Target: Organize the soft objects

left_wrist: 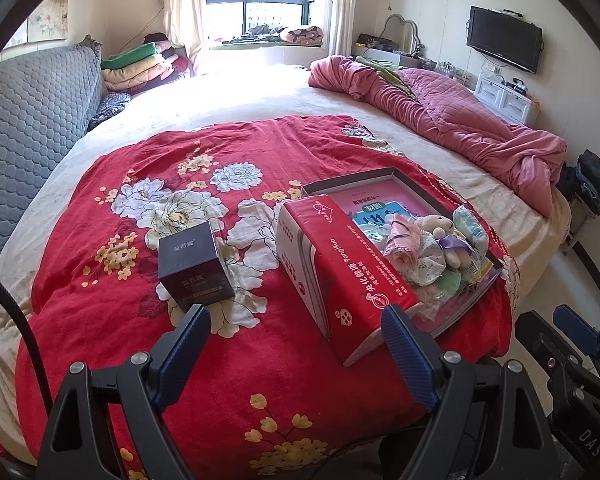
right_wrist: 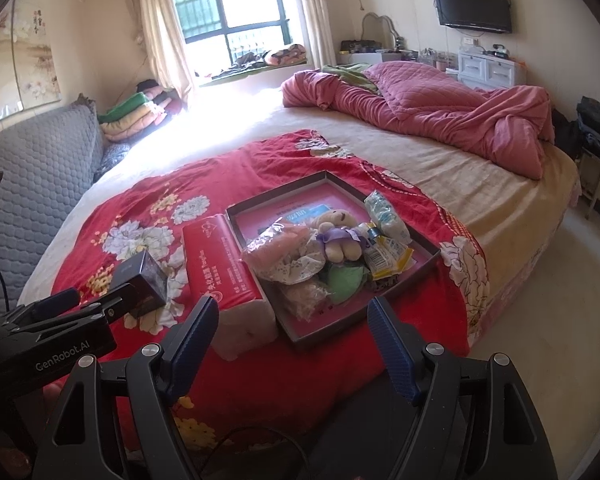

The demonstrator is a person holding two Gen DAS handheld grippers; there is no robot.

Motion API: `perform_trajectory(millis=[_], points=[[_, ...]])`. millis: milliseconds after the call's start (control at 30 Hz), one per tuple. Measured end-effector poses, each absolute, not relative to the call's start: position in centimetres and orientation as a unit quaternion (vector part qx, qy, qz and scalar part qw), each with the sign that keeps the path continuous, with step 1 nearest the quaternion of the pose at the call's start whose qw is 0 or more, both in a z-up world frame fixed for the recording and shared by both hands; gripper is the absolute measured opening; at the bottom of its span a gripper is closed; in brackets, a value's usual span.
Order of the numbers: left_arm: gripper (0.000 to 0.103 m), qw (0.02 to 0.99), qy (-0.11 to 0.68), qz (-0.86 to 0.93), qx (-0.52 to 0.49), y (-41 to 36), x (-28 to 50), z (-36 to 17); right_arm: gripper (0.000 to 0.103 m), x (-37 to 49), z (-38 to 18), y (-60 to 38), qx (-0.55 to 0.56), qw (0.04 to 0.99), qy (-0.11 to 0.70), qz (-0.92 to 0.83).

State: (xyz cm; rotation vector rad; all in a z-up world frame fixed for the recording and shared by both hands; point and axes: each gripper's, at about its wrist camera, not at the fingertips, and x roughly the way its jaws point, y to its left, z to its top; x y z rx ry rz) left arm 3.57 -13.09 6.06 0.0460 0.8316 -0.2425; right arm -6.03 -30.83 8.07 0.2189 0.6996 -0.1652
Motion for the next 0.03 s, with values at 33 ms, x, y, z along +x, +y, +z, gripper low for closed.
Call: perform_trajectory(millis=[33], points=[[0.087,0.908,0.402,-0.117,0.026,-13.18,3.54,6.05,0.078,-6.00,8.09,-30.85,0.108,0.931,0.340,-0.080]])
